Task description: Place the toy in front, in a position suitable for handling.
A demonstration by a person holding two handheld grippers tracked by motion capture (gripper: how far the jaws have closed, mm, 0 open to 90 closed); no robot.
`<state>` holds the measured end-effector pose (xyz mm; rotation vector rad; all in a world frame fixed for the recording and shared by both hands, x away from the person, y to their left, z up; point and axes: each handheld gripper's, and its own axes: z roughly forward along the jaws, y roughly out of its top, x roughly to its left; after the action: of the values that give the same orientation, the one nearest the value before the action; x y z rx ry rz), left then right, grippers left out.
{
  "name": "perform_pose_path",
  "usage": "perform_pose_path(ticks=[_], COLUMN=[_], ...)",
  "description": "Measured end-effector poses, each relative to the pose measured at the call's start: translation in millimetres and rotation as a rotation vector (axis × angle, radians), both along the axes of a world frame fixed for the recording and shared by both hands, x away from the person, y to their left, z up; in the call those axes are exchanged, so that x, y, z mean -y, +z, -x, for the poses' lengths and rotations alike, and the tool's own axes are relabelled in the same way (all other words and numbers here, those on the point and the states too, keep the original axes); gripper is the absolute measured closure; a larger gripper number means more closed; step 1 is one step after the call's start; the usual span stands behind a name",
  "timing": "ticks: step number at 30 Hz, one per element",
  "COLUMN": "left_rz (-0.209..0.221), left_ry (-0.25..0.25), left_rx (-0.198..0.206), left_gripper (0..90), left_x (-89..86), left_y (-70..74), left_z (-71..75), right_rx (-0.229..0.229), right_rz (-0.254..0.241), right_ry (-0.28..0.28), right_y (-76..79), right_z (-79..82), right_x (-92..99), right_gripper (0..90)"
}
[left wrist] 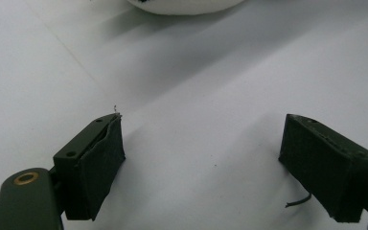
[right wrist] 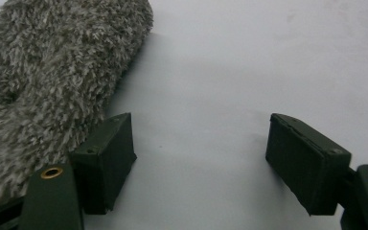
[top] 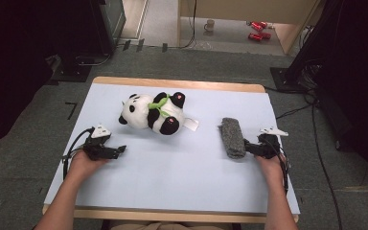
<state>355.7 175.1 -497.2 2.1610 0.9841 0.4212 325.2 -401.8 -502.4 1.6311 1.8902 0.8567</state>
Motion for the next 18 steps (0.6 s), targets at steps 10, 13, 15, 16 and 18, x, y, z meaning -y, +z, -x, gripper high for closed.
perform_pose_path(ticks=[10,13,15,16,18], left_rz=[-0.001,0.0,-0.016,-0.019,-0.027], left_ry=[0.001,0.016,0.045,0.05,0.052], left_rx=[0.001,-0.004,-0.022,-0.031,-0.037], left_gripper=[14.7,14.7,16.3,16.9,17.0], left_x=[0.2,1.2,4.5,5.5,6.7], left_y=[-0.1,0.4,3.5,4.2,5.1], left_z=[0.1,0.5,0.3,-0.5,-1.0], right_rx=[0.002,0.002,0.002,0.003,0.003], right_rz=[0.003,0.003,0.003,0.005,0.006], right_ry=[0.001,0.001,0.0,0.001,0.001], right_y=[-0.2,-0.2,-0.1,-0.2,-0.2], right_z=[0.0,0.0,0.0,0.1,0.1], right_x=[-0.1,-0.1,-0.2,-0.2,-0.3], right_gripper=[24.3,24.3,24.3,24.3,24.2])
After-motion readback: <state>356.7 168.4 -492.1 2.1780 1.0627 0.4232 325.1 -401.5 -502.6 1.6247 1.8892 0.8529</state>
